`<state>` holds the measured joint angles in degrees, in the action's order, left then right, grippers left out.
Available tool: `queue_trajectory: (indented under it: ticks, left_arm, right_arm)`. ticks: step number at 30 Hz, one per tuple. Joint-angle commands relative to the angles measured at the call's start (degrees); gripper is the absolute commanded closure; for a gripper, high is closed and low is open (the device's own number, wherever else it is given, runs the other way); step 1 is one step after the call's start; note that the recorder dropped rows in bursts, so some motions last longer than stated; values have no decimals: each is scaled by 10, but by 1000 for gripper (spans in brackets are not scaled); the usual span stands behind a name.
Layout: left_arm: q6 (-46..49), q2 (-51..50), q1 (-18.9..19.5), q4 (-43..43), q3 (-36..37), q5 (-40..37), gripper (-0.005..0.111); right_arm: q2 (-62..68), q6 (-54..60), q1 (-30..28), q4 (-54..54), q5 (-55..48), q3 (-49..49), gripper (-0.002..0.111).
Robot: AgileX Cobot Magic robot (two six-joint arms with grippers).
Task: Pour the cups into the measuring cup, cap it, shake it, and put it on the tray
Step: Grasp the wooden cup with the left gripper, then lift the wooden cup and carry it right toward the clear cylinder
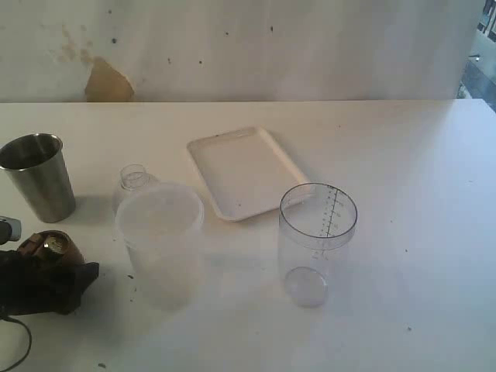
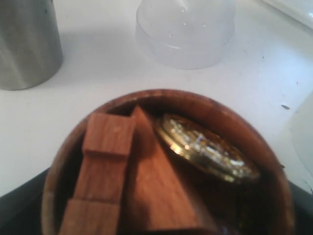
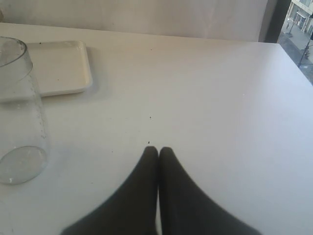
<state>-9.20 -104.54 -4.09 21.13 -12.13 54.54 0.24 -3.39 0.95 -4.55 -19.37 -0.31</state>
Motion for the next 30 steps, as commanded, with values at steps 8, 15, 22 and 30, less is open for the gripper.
queue_trajectory:
  ticks: [8, 15, 22, 30]
  left_arm:
    - [-24, -44, 0, 5, -28, 12, 24]
    - [-7, -51, 0, 21, -30, 16, 58]
    - [-25, 27, 0, 26, -30, -21, 107]
    - [-171, 223, 0, 92, -89, -224, 107]
  right_arm:
    - [-2, -2, -3, 0, 1, 3, 108]
    - [-2, -2, -3, 0, 1, 3, 108]
    - [-2, -2, -3, 0, 1, 3, 108]
    - [-2, -2, -3, 0, 1, 3, 108]
